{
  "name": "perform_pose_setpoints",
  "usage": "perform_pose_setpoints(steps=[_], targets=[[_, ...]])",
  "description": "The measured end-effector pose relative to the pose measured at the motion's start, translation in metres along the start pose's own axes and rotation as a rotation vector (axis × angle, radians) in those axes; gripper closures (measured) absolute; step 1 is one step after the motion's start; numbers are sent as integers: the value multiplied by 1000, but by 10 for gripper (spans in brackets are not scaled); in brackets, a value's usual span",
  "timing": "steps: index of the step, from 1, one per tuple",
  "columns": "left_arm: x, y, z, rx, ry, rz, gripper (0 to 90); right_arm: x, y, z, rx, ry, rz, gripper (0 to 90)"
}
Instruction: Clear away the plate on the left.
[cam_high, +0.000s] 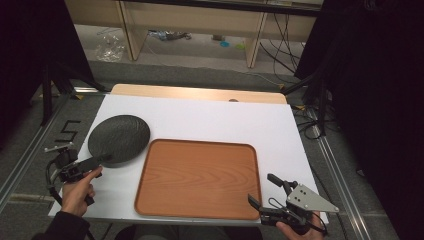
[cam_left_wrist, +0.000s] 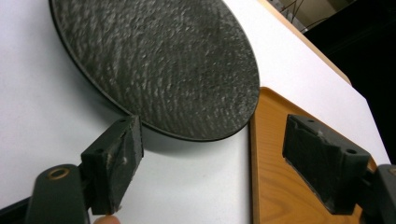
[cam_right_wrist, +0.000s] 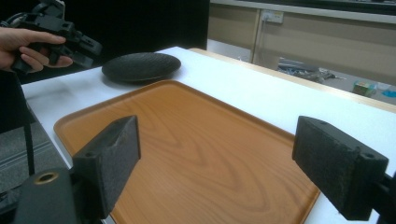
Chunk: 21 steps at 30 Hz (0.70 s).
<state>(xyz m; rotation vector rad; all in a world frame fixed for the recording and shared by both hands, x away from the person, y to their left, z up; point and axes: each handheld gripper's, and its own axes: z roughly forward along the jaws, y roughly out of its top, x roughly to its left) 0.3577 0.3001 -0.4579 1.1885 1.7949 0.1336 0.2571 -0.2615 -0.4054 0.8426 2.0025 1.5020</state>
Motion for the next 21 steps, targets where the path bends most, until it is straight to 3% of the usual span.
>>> perform_pose_setpoints(steps=[7,9,21], targets=[[11,-1,4,-2,-17,-91,215,1,0,-1,19,3,10,164],[14,-1,6,4,-34,-137,220,1,0,0,16,5,5,164],[25,4,16,5,-25,-214,234,1,1,-1,13,3,3,163]])
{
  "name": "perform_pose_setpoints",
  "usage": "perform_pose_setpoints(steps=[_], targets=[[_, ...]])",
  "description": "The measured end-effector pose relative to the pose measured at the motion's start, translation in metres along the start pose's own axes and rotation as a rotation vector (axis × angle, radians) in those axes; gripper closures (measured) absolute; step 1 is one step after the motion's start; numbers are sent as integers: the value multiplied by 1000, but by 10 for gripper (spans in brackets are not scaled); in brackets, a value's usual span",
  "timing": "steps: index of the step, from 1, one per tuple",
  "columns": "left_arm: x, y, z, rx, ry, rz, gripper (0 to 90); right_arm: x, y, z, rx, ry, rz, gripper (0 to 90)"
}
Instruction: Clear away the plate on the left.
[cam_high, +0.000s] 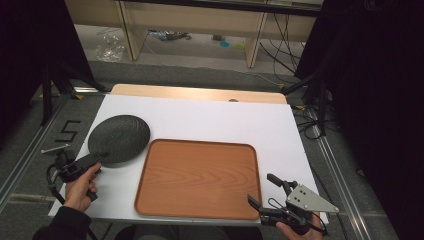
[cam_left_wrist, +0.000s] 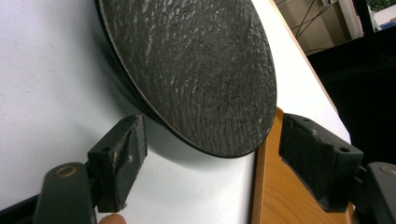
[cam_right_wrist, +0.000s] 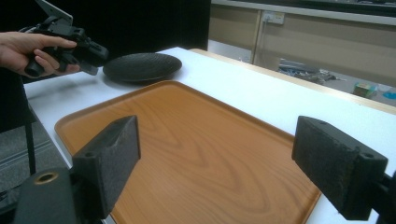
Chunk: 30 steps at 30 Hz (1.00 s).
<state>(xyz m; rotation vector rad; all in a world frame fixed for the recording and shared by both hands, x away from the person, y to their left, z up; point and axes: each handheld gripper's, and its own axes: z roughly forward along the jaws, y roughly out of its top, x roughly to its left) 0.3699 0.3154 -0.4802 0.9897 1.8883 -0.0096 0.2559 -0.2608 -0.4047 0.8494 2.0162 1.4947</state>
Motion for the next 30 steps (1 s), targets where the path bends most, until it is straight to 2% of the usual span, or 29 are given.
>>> perform_pose_setpoints(steps=[5,10,18,20,21,23,30], targets=[[4,3,3,-15,-10,-51,244,0,0,0,-1,1,-2,163],[8,6,5,-22,-19,-76,249,0,0,0,-1,4,0,163],[11,9,11,-27,-40,-99,262,0,0,0,-1,5,3,164],[13,9,11,-20,-39,-94,266,0,0,0,-3,1,-7,164],[13,10,13,-17,-45,-104,267,-1,0,0,-6,2,-12,164],[14,10,14,-19,-40,-105,270,0,0,0,-2,7,0,164],[17,12,17,-27,-39,-119,302,-1,0,0,-5,6,-10,164]])
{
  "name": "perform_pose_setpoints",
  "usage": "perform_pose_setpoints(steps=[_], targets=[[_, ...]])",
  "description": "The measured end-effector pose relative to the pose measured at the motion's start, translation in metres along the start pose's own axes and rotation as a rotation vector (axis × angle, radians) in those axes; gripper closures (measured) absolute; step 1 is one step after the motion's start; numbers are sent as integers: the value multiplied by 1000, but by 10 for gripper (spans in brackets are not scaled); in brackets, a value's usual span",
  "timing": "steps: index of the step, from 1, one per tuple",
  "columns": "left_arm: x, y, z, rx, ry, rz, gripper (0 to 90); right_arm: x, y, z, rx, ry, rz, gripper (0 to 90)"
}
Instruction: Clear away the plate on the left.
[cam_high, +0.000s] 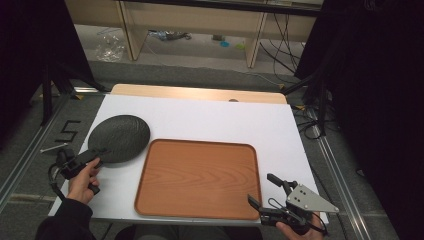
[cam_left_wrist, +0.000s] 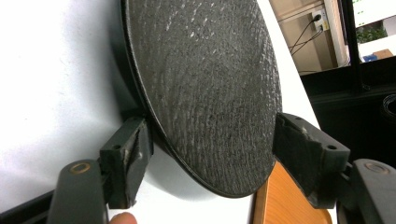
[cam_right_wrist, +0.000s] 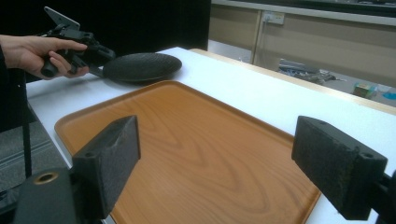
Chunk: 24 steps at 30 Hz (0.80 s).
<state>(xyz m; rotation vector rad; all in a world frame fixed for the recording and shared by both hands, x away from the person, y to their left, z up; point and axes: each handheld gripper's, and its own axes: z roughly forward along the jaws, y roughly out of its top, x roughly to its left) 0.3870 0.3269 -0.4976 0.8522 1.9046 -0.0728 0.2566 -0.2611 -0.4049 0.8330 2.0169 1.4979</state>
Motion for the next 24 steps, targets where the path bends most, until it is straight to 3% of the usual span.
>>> perform_pose_setpoints(steps=[16,20,24], targets=[[2,0,9,-10,7,-20,381,1,0,0,4,3,11,164],[7,0,10,-31,-12,-70,431,1,0,-1,4,1,11,164],[8,0,11,-40,-6,-79,465,1,0,-1,5,2,14,164]])
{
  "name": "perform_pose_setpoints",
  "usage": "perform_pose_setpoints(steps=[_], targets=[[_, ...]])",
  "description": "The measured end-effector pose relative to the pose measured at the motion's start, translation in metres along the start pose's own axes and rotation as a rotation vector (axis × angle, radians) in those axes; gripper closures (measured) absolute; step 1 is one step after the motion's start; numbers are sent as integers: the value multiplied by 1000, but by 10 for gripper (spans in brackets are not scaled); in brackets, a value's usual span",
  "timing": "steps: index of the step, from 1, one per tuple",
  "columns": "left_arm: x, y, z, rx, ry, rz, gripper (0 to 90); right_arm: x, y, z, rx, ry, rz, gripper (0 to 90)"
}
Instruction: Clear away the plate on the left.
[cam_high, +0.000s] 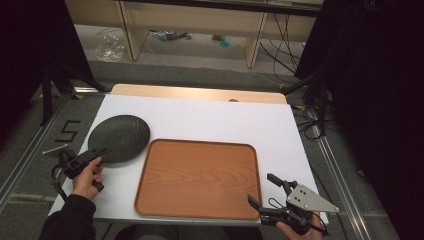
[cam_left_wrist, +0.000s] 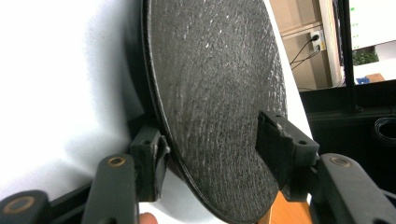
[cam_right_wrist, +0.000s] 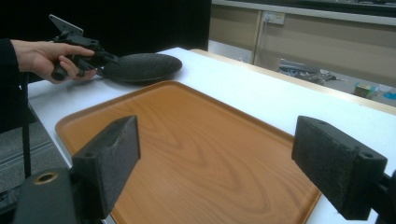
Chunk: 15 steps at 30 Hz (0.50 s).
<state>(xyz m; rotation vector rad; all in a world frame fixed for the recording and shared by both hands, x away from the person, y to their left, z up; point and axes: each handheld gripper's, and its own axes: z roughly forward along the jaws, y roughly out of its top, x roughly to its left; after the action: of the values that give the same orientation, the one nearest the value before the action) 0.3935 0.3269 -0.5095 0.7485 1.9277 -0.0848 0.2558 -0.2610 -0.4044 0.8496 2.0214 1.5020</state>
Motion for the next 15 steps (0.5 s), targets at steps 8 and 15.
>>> perform_pose_setpoints(steps=[8,15], targets=[[3,-1,0,-11,7,-20,558,0,0,0,1,1,-1,166],[8,0,0,-14,4,-40,630,0,0,0,1,2,-2,167]])
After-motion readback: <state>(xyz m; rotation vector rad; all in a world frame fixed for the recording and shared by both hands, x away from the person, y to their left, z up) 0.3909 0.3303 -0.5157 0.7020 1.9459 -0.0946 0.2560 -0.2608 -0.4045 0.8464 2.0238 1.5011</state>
